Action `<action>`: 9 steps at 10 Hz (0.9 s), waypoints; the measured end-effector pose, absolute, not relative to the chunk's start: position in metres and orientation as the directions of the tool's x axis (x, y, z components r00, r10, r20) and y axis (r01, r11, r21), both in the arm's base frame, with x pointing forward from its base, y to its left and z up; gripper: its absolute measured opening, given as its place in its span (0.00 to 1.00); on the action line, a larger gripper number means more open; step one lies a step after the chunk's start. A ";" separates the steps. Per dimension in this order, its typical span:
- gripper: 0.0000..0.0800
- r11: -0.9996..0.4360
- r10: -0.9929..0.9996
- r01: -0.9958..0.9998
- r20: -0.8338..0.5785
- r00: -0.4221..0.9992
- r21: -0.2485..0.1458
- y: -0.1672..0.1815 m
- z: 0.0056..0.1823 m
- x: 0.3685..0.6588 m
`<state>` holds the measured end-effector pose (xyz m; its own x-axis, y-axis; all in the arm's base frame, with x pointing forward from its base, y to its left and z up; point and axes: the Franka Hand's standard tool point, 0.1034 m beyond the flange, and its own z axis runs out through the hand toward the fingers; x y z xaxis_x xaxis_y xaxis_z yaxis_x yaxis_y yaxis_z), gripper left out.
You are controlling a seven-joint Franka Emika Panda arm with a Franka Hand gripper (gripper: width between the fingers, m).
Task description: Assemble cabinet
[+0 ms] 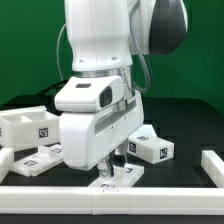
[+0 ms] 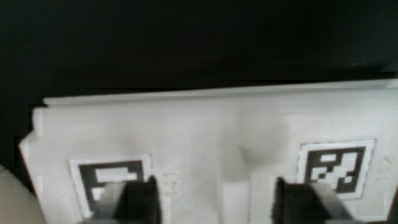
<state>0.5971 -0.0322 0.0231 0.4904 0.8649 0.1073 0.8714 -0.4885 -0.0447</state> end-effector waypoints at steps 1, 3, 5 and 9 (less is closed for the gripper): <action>0.32 -0.488 0.865 0.871 0.107 0.490 -0.046 -0.032 0.023 0.597; 0.08 -0.490 0.865 0.871 0.101 0.492 -0.048 -0.041 0.022 0.590; 0.08 -0.482 0.870 0.875 0.092 0.484 -0.045 -0.059 0.024 0.576; 0.08 -0.474 0.876 0.880 0.084 0.475 -0.024 -0.103 0.022 0.561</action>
Offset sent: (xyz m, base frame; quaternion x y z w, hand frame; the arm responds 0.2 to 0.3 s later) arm -0.0342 -0.0315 0.0051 -0.0107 -0.0155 -0.0368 0.9991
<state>0.5607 -0.1033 0.0220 0.4746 0.8762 0.0837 0.8800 -0.4743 -0.0244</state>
